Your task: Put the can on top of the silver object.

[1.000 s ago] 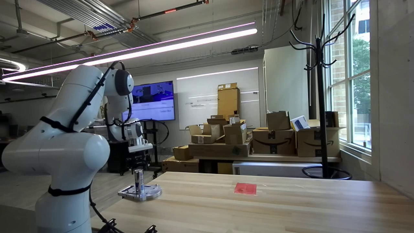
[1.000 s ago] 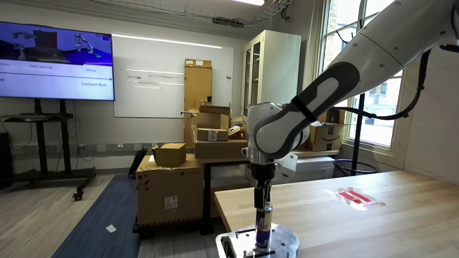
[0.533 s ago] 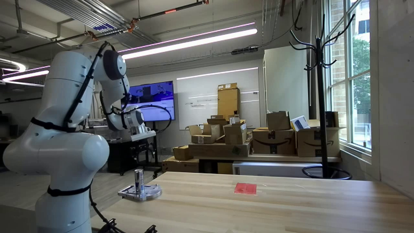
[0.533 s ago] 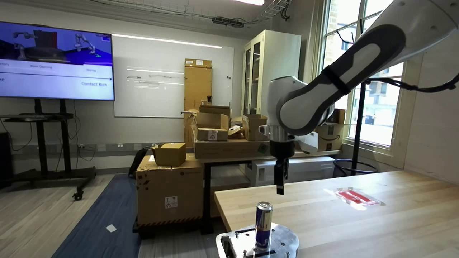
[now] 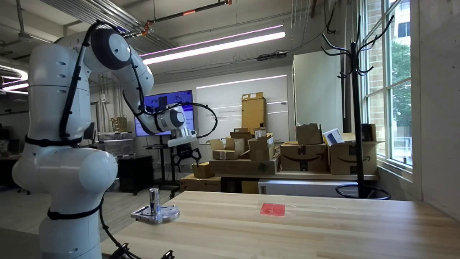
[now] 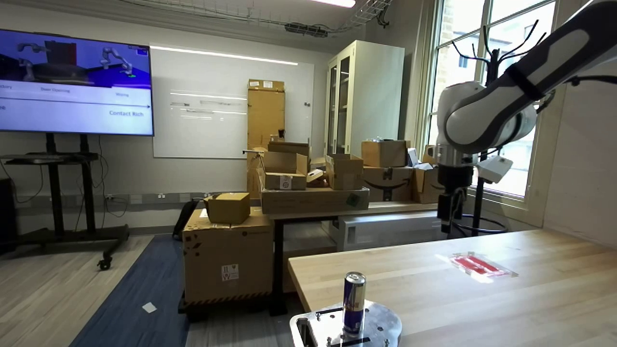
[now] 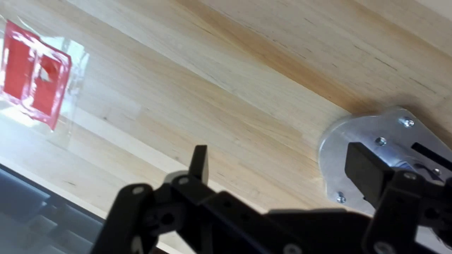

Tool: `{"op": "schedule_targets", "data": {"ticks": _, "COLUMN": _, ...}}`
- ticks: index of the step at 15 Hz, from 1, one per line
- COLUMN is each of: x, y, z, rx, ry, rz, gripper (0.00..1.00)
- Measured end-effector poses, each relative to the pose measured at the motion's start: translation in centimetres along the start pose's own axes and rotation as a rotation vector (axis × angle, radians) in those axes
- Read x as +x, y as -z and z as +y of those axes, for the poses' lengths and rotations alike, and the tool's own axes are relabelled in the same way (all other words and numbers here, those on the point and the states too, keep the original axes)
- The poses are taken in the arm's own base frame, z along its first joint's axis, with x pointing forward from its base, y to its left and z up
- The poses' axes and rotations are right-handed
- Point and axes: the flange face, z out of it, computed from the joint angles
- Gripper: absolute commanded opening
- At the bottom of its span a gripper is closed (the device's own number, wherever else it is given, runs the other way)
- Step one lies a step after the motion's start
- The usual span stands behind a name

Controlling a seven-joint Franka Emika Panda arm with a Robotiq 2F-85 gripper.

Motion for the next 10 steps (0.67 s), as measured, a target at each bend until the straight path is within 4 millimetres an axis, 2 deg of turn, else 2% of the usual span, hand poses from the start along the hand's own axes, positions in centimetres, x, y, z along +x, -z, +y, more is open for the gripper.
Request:
{"op": "schedule_targets", "data": {"ticks": 2, "x": -2.6, "y": 0.7, "z": 2.6, "rx": 0.006, "ry": -0.082, "rz": 0.01, "gripper": 1.0}}
{"op": "schedule_targets", "data": {"ticks": 4, "x": -4.4, "y": 1.0, "z": 4.0, "rx": 0.019, "ry": -0.141, "rz": 0.019, "gripper": 1.0}}
{"op": "schedule_targets", "data": {"ticks": 7, "x": -5.7, "y": 1.0, "z": 4.6, "rx": 0.035, "ry": -0.179, "rz": 0.022, "gripper": 1.0}}
{"op": "schedule_targets", "data": {"ticks": 10, "x": -5.8, "y": 0.9, "z": 4.6, "rx": 0.037, "ry": -0.181, "rz": 0.022, "gripper": 1.0}}
